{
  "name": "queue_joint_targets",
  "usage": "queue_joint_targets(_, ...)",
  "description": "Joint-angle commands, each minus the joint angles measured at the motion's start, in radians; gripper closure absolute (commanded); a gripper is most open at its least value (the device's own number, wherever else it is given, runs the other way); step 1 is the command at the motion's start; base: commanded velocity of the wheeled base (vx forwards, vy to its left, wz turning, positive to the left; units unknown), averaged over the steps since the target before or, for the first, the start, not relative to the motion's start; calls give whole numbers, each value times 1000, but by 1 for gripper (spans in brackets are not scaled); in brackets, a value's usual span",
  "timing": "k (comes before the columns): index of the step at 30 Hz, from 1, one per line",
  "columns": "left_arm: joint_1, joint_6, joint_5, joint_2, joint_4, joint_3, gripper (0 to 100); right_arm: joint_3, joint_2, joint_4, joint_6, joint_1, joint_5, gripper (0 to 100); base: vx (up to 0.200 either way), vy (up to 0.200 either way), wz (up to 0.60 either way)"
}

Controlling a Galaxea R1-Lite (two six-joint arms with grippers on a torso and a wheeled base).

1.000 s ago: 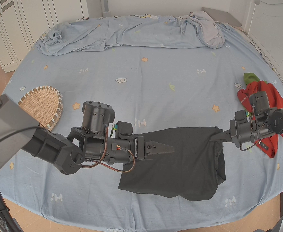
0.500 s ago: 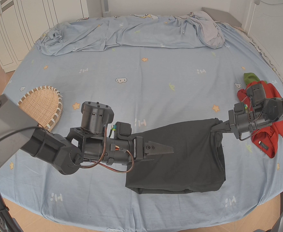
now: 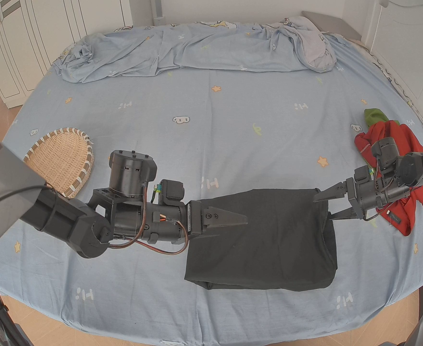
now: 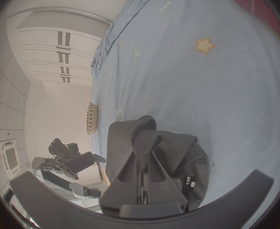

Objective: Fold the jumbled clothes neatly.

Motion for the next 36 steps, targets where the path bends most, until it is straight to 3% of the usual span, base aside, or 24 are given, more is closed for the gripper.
queue_joint_targets(1,41,-1,-1,-43,-1,9,0,40,-96,54,-29,-59,2,0,0,0,0)
queue_joint_targets(8,86,1,-21,-71,-1,61,0,75,-257,152,-83,-108,33,0,0,0,0)
queue_joint_targets(11,86,1,-39,-46,-1,83,0,54,-266,171,-69,-69,119,0,0,0,0)
queue_joint_targets(13,83,1,-43,-6,-1,84,0,26,-251,172,-23,2,185,0,0,0,0)
queue_joint_targets(14,83,1,-43,-6,-1,84,0,26,-251,172,-23,2,185,0,0,0,0)
queue_joint_targets(15,75,-1,-43,24,-3,87,0,8,-216,160,23,56,216,0,0,0,0)
queue_joint_targets(19,71,3,-43,76,-4,100,0,-17,-147,152,32,128,260,0,0,0,0)
queue_joint_targets(29,52,4,-43,95,-6,156,0,-96,4,152,40,191,269,0,0,0,0)
queue_joint_targets(36,51,18,-43,66,-7,216,0,-136,88,152,40,162,266,0,0,0,0)
